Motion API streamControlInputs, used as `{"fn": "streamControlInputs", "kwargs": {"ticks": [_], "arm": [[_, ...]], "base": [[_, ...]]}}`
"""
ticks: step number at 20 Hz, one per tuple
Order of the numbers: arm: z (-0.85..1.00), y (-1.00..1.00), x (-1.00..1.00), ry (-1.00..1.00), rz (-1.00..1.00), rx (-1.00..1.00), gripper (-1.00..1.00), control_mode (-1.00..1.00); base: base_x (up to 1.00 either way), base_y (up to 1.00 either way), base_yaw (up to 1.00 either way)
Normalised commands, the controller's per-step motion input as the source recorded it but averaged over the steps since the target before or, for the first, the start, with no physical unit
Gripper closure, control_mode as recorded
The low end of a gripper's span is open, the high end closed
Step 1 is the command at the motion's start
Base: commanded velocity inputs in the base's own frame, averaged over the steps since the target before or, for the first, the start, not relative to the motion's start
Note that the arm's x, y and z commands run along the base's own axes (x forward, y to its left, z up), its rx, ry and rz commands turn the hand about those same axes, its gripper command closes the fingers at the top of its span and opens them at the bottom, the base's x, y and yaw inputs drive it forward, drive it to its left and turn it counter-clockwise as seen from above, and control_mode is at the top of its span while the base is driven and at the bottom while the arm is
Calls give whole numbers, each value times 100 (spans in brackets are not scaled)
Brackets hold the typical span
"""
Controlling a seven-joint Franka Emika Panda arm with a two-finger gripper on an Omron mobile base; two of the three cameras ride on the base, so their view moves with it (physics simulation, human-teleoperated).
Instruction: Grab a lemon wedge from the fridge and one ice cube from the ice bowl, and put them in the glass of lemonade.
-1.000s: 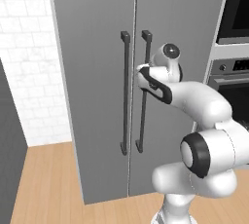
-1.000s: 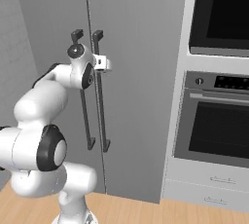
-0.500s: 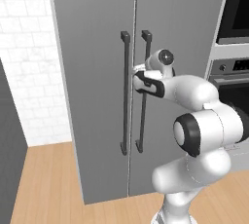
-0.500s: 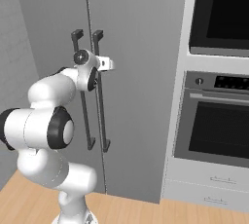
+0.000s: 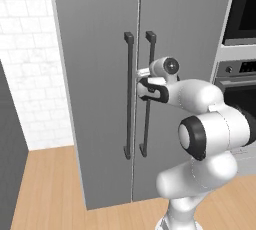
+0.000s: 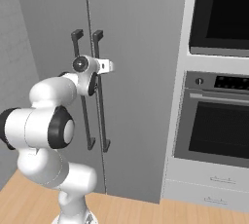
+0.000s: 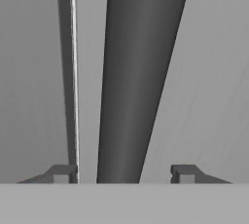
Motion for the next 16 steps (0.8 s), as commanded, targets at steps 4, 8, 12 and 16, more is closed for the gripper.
{"fn": "streamControlInputs", "kwargs": {"ticks": [4, 8, 12, 16], "arm": [[0, 0, 0, 0, 0, 0, 100, -100], [1, -21, -7, 0, -1, 0, 100, -100], [5, -59, -37, 0, -9, 0, 100, -100], [9, -79, -59, 0, -13, 1, 100, -100]], "base": [[0, 0, 0], [0, 0, 0], [0, 0, 0], [0, 0, 0]]}}
